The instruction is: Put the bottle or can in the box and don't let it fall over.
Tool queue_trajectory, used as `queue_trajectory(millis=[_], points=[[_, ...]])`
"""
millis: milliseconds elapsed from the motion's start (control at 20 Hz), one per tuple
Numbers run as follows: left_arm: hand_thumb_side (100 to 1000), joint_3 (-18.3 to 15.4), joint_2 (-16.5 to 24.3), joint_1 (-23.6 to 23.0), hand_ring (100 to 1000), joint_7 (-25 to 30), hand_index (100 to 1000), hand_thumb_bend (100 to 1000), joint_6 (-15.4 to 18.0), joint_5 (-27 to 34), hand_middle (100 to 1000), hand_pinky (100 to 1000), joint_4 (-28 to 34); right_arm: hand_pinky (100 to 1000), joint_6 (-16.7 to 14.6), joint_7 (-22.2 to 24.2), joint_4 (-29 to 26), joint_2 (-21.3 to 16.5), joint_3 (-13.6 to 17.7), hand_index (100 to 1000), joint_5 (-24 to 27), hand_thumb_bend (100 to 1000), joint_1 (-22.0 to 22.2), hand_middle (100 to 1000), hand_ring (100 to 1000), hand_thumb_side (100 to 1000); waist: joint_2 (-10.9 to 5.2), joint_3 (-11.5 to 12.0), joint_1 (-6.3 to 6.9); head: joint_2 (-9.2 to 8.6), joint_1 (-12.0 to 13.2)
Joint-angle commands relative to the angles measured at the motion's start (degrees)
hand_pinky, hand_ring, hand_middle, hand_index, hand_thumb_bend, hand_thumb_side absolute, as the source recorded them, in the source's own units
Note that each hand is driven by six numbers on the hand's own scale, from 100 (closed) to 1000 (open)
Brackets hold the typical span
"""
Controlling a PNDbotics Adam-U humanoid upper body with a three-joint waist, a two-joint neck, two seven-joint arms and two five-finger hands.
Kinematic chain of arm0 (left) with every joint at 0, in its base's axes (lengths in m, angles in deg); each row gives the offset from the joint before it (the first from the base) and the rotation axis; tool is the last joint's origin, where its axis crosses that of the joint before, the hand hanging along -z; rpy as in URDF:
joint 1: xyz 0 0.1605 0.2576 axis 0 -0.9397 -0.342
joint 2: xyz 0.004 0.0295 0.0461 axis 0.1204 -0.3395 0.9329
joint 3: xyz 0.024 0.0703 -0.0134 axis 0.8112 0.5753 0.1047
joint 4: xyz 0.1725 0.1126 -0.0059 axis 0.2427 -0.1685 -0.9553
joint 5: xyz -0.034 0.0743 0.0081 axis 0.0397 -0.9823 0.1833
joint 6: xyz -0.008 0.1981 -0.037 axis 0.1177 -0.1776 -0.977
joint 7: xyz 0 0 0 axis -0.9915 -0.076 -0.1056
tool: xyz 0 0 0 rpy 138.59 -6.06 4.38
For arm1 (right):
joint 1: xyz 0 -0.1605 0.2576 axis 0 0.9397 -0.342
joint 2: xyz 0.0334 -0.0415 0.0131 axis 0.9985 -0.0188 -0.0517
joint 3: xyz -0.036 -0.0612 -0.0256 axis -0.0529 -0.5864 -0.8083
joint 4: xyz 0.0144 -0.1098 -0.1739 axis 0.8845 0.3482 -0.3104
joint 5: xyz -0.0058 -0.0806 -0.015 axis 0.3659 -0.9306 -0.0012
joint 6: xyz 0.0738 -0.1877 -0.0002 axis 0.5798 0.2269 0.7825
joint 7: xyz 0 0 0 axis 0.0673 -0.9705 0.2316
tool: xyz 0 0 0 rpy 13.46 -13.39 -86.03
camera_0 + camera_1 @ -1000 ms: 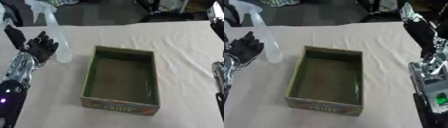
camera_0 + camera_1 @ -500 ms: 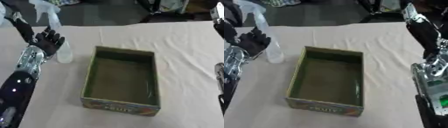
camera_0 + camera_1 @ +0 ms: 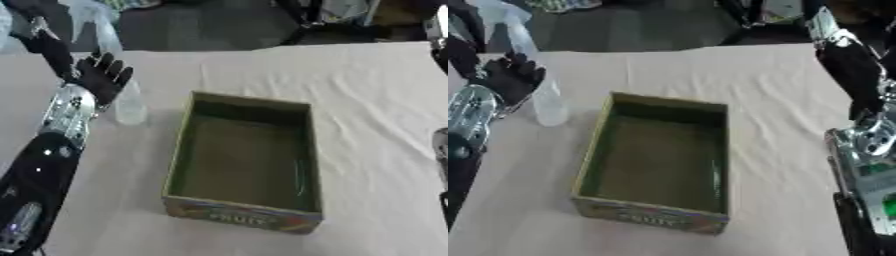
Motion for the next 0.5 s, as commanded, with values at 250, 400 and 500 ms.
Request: queue_trajectory(millis=[250, 400, 500], points=[[1000, -0.4, 1.0, 3.4, 100, 1.3, 991, 791, 0.2, -0.3, 202, 100, 4.4, 829, 0.0, 0.4, -1.3, -0.6, -0.2, 801, 0.5, 687, -0.9, 794, 602, 176, -1.01, -0.2, 0.02, -0.61, 0.3], [1000, -0.5, 1.3, 4.1, 100, 2.2, 977, 809, 0.5, 0.1, 208, 100, 5.4, 829, 0.0, 0.5, -1.3, -0.6, -0.2, 801, 0.6, 687, -0.9, 794, 602, 175, -1.04, -0.2, 0.03, -0.58, 0.4], [1000, -0.5, 1.4, 4.4, 100, 2.9, 970, 830, 0.8, 0.0, 216, 100, 6.5, 829, 0.0, 0.5, -1.3, -0.5, -0.2, 802, 0.6, 687, -0.9, 794, 602, 175, -1.05, -0.2, 0.03, -0.55, 0.4]])
